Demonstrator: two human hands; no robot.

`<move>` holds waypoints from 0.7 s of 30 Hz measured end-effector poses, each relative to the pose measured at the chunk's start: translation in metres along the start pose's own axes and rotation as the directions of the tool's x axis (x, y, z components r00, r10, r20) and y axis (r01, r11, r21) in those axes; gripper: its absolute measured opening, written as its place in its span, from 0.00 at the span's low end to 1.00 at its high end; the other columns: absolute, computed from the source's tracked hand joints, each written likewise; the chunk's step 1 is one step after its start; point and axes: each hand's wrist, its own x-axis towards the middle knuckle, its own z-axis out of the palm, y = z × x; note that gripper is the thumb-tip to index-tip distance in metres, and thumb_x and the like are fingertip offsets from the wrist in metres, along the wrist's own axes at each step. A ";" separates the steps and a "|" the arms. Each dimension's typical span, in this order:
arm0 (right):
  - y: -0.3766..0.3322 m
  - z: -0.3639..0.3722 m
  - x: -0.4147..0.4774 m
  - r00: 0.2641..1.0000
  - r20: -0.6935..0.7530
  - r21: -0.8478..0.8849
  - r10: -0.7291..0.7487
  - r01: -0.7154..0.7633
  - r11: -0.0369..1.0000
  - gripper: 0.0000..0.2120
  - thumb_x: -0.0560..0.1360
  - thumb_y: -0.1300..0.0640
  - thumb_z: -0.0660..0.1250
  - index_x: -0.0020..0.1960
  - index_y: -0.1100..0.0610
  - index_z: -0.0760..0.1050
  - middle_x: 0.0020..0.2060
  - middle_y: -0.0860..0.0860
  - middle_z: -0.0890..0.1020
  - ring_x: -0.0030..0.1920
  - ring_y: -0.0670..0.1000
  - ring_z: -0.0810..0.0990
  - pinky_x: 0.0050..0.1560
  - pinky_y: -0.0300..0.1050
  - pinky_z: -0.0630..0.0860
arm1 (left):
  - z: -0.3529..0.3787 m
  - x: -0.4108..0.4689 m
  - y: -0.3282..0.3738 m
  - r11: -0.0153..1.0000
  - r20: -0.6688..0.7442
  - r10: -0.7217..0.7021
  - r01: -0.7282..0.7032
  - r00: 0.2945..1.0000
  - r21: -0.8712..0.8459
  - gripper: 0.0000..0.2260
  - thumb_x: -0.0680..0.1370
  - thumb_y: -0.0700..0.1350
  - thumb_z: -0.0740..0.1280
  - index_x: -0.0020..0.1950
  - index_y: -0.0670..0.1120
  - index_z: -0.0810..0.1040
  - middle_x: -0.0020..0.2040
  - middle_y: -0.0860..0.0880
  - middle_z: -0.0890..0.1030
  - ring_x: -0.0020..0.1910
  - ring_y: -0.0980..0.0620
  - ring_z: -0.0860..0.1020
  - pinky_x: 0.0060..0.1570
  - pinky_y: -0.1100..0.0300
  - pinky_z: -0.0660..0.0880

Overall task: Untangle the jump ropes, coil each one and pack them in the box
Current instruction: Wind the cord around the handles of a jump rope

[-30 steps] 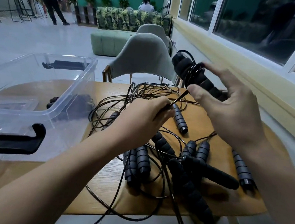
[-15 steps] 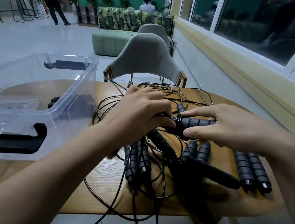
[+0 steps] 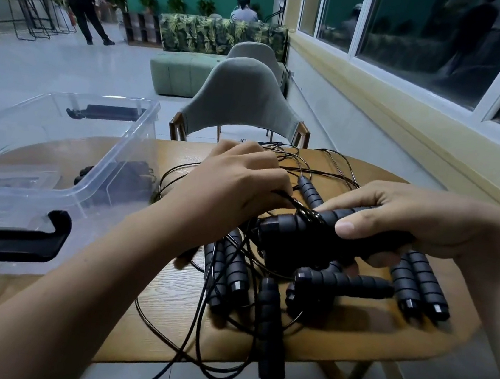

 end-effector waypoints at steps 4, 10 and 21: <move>0.004 0.000 0.004 0.992 0.085 0.075 -0.095 0.088 0.993 0.30 0.72 0.41 0.79 0.67 0.59 0.82 0.44 0.67 0.83 0.36 0.55 0.83 0.25 0.37 0.69 | 0.003 0.000 0.000 0.999 -0.031 -0.029 0.027 0.999 -0.040 0.13 0.84 0.57 0.63 0.55 0.51 0.83 0.55 0.55 0.81 0.60 0.47 0.78 0.61 0.41 0.69; 0.006 0.005 0.011 0.973 0.055 0.200 -0.223 0.208 0.957 0.23 0.72 0.46 0.79 0.62 0.58 0.83 0.38 0.63 0.83 0.30 0.49 0.82 0.24 0.33 0.70 | 0.009 -0.003 -0.016 0.994 0.035 -0.083 0.085 0.996 -0.074 0.14 0.77 0.41 0.75 0.61 0.53 0.82 0.64 0.58 0.79 0.68 0.50 0.74 0.64 0.39 0.69; 0.009 0.017 0.031 0.939 -0.137 0.249 -0.316 0.342 0.906 0.29 0.76 0.44 0.73 0.75 0.49 0.73 0.50 0.76 0.77 0.33 0.74 0.68 0.27 0.46 0.60 | 0.012 -0.004 -0.013 0.894 0.186 -0.357 0.392 0.915 -0.216 0.20 0.86 0.46 0.62 0.36 0.60 0.65 0.35 0.61 0.68 0.38 0.71 0.71 0.36 0.69 0.63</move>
